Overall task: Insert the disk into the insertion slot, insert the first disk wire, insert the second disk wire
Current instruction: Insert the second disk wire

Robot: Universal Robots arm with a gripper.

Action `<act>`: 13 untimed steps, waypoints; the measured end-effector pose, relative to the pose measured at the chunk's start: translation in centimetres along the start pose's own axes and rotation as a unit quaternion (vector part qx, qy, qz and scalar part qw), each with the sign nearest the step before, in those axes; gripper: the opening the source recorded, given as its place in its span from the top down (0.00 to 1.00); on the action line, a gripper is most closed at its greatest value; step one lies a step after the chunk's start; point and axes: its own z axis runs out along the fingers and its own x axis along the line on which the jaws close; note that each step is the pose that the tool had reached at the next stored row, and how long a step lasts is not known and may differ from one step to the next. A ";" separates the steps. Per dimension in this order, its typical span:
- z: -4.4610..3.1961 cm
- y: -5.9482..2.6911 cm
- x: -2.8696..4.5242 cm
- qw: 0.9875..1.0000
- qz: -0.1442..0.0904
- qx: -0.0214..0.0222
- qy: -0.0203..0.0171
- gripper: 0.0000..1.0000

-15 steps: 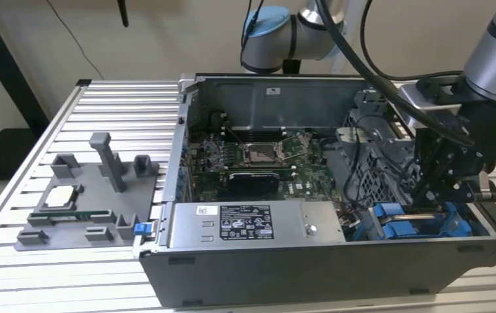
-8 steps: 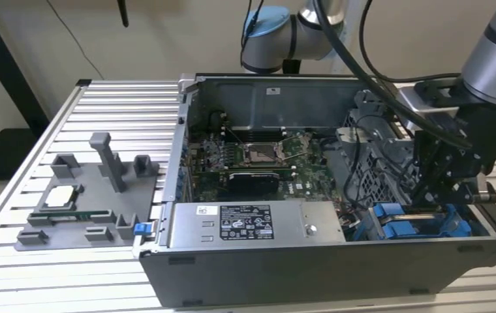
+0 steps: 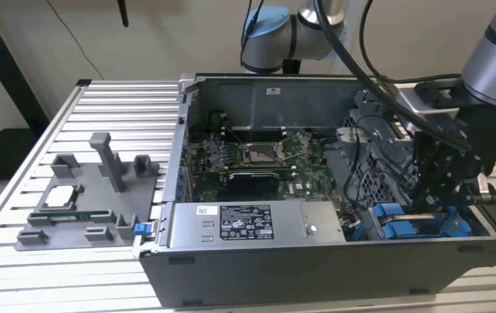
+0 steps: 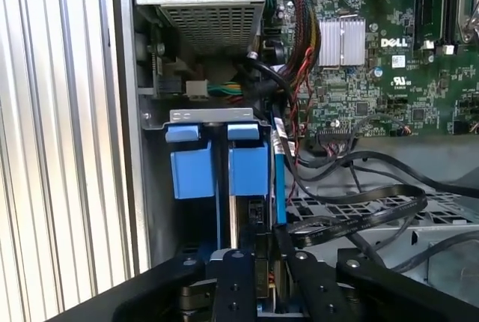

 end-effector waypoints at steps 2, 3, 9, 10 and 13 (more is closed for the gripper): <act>-0.87 -0.04 -0.02 1.000 0.000 0.000 0.000 0.00; -1.32 -0.06 -0.04 1.000 0.000 0.000 0.000 0.00; -3.10 -0.14 -0.08 1.000 0.000 0.000 0.000 0.00; -3.40 -0.16 -0.09 1.000 0.000 0.000 0.000 0.00; -4.24 -0.20 -0.12 1.000 0.000 0.000 0.000 0.00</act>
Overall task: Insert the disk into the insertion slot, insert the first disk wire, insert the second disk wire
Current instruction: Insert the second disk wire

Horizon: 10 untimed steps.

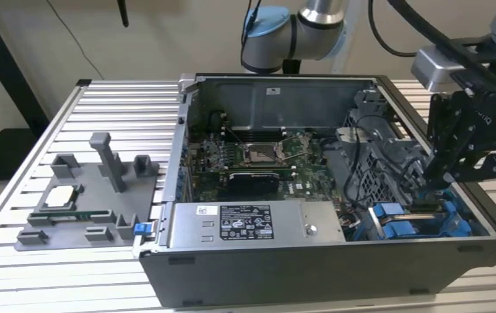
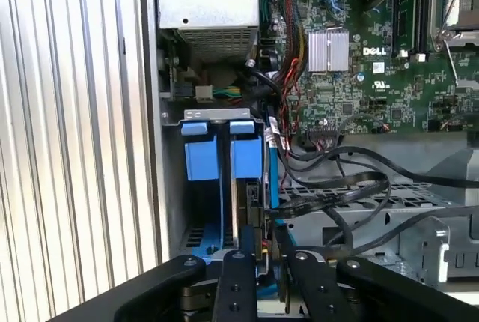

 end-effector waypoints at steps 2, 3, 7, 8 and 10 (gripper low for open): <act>-0.51 -0.03 -0.01 1.000 0.000 0.000 0.000 0.00; -0.76 -0.04 -0.02 1.000 0.000 0.000 0.000 0.00; -1.72 -0.08 -0.05 1.000 0.000 0.000 0.000 0.00; -1.92 -0.09 -0.05 1.000 0.000 0.000 0.000 0.00; -2.28 -0.11 -0.06 1.000 0.000 0.000 0.000 0.00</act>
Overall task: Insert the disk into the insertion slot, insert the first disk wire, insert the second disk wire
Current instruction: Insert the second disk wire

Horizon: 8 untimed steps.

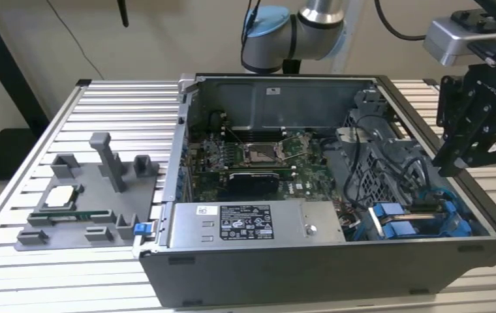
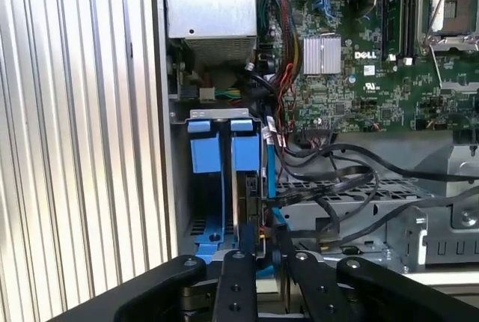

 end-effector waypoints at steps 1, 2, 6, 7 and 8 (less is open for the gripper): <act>-0.09 -0.01 0.00 1.000 0.000 0.000 0.000 0.00; -0.08 0.00 0.00 1.000 0.000 0.000 0.000 0.00; -0.09 -0.01 0.00 1.000 0.000 0.000 0.001 0.00; -0.09 -0.01 0.00 1.000 0.000 0.000 0.001 0.00; -0.09 0.00 0.00 1.000 0.000 0.000 0.001 0.00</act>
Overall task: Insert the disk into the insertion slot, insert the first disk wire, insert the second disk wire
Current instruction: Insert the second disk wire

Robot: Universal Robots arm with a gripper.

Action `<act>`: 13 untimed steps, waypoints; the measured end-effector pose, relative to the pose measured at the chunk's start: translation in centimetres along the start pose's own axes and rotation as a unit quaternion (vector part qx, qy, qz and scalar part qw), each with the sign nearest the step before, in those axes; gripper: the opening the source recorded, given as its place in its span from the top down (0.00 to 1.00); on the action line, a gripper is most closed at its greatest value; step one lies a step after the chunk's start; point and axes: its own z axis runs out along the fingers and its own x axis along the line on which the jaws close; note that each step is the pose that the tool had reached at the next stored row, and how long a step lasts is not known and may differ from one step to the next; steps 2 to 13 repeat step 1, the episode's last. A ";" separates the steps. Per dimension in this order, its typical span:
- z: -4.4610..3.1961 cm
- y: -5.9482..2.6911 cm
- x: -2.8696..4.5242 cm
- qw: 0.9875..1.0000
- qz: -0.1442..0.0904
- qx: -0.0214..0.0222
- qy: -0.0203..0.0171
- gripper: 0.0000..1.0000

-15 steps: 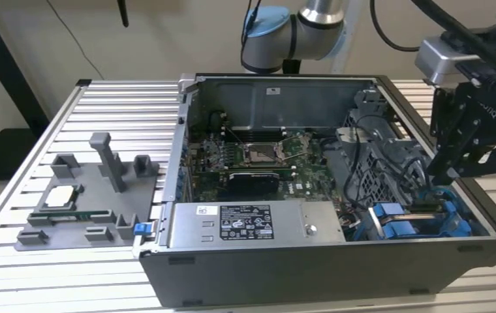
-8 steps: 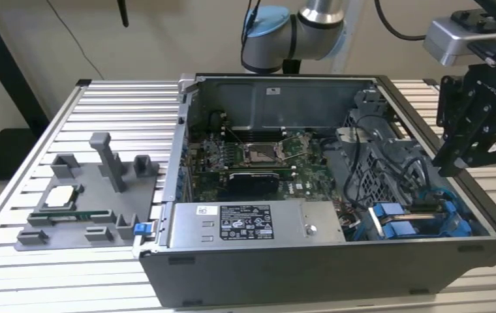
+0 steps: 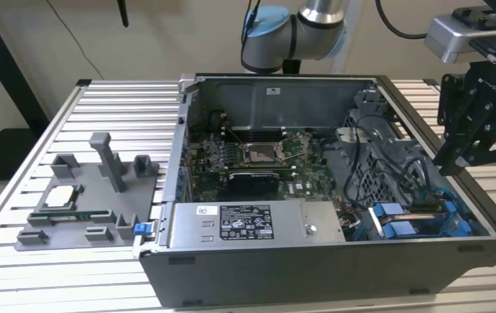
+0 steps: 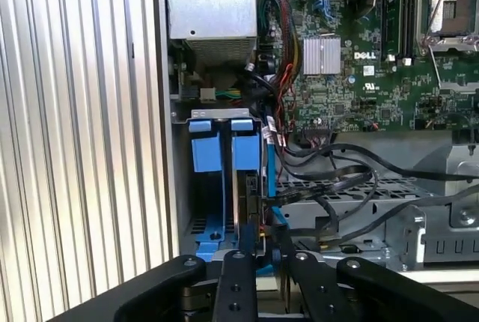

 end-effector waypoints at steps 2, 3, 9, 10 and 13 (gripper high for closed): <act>0.00 0.00 0.00 1.000 0.000 0.000 0.000 0.00; 0.00 0.00 0.00 1.000 0.000 0.000 0.000 0.00; 0.00 0.00 0.00 1.000 0.000 0.000 0.000 0.00; 0.00 0.00 0.00 1.000 0.000 0.000 0.000 0.00; 0.00 0.00 0.00 1.000 0.000 0.000 0.000 0.00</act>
